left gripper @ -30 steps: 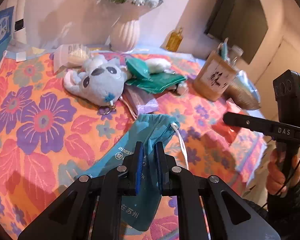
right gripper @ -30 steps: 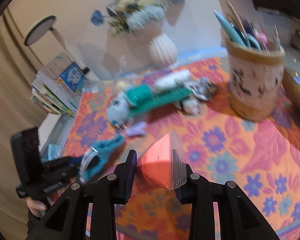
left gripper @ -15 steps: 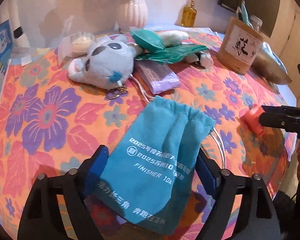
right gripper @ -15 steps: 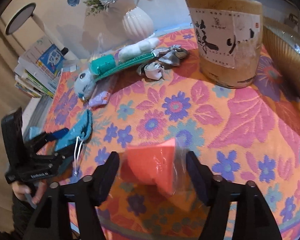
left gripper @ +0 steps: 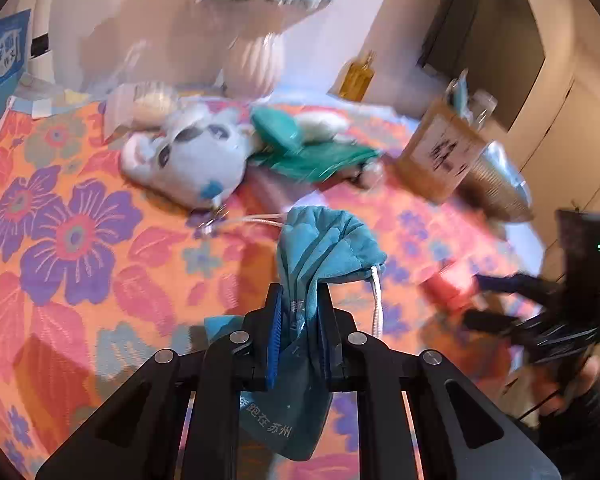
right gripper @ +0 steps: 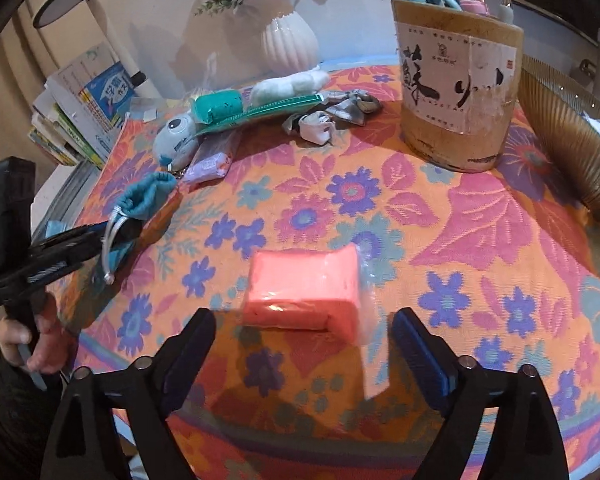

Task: Organize soft objects
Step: 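Carry the teal pouch and pink packet over the glass bowl with both grippers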

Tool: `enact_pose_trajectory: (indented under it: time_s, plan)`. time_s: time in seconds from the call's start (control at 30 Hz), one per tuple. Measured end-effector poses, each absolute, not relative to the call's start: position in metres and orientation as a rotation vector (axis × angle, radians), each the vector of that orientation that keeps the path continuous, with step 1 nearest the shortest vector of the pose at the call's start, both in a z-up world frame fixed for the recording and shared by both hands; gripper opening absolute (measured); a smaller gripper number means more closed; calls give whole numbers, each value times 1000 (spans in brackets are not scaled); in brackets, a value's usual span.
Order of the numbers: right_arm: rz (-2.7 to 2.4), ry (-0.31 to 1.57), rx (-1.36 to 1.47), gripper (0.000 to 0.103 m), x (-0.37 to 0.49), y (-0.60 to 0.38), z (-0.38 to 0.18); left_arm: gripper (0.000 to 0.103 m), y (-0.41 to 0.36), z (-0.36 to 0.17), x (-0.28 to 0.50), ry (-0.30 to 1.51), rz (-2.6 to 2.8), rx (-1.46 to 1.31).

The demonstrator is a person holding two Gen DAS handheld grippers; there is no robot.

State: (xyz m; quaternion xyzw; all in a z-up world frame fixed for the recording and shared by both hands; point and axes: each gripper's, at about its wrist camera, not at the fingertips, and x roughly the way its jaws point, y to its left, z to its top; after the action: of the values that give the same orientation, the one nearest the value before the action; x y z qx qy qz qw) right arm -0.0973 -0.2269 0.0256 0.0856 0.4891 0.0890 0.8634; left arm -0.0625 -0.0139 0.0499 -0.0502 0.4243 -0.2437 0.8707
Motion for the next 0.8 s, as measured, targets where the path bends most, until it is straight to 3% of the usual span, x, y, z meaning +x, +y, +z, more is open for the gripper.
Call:
enact_pose_trajectory:
  time_s: [0.13, 0.17, 0.2, 0.47, 0.8]
  plan:
    - [116, 1007, 135, 87, -85, -215, 23, 12, -36, 70, -71, 848, -529, -58]
    - [108, 1003, 121, 69, -84, -214, 24, 12, -41, 74, -73, 840, -530, -44]
    - [109, 1001, 102, 58, -83, -211, 25, 12, -48, 78, -74, 829, -530, -26]
    - [48, 845, 100, 56, -105, -244, 77, 12, -98, 131, -87, 702, -610, 60]
    - [-255, 593, 255, 57, -140, -382, 179, 12, -229, 219, -78, 525, -812, 132]
